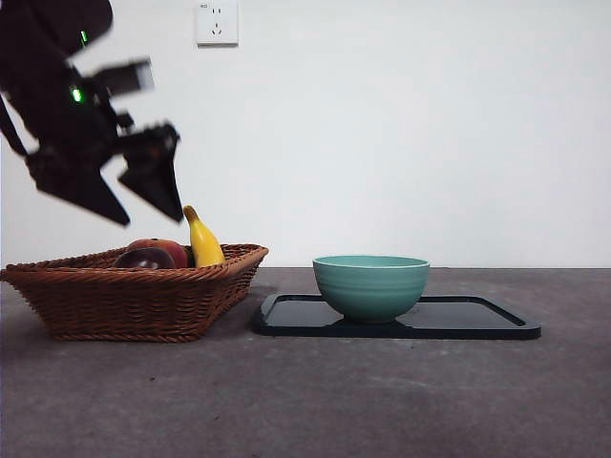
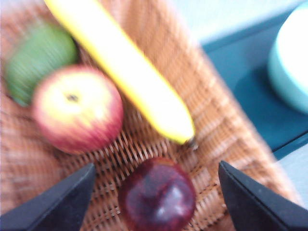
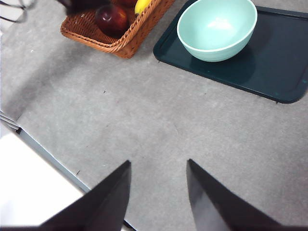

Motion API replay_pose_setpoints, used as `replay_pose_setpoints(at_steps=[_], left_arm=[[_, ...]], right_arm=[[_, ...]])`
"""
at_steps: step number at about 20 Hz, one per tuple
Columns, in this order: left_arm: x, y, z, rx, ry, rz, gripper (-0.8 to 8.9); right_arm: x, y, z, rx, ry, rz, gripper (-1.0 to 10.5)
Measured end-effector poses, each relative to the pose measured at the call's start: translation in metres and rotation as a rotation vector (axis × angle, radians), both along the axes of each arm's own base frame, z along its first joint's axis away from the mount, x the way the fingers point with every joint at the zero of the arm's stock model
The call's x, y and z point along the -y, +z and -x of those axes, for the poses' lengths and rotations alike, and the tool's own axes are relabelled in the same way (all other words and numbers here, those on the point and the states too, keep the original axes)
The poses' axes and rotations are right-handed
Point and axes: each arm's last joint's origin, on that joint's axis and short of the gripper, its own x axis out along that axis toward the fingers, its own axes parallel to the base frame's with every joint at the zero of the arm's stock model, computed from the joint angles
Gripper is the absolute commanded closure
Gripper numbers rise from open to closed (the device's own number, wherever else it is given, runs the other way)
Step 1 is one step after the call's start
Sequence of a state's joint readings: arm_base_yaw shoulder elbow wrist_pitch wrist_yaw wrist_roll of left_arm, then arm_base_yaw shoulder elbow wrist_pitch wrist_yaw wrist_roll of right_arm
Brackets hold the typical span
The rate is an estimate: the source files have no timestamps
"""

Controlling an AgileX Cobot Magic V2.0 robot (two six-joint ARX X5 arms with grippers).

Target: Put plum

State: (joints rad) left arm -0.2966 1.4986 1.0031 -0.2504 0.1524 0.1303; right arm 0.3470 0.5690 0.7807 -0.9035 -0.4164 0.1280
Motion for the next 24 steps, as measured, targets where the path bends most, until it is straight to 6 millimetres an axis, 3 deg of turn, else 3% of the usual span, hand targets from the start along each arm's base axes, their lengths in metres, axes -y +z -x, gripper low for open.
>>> replay_pose_setpoints(at_steps=[5, 8, 12, 19, 24], left_arm=[[-0.008, 0.039, 0.032, 0.035, -0.002, 0.064, 4.08], [-0.012, 0.064, 0.062, 0.026, -0.089, 0.172, 4.09], [-0.017, 0.083, 0.098, -0.019, -0.199, 0.272, 4.09], [-0.027, 0.088, 0.145, -0.212, -0.353, 0.373, 4.12], [-0.028, 0.087, 0.150, -0.223, -0.389, 0.357, 4.12]], right_arm=[[0.000, 0.000, 0.000, 0.002, 0.000, -0.001, 7.6], [0.000, 0.000, 0.000, 0.002, 0.000, -0.001, 7.6], [0.000, 0.000, 0.000, 0.002, 0.000, -0.001, 7.6], [0.000, 0.000, 0.000, 0.002, 0.000, -0.001, 7.6], [0.000, 0.000, 0.000, 0.002, 0.000, -0.001, 7.6]])
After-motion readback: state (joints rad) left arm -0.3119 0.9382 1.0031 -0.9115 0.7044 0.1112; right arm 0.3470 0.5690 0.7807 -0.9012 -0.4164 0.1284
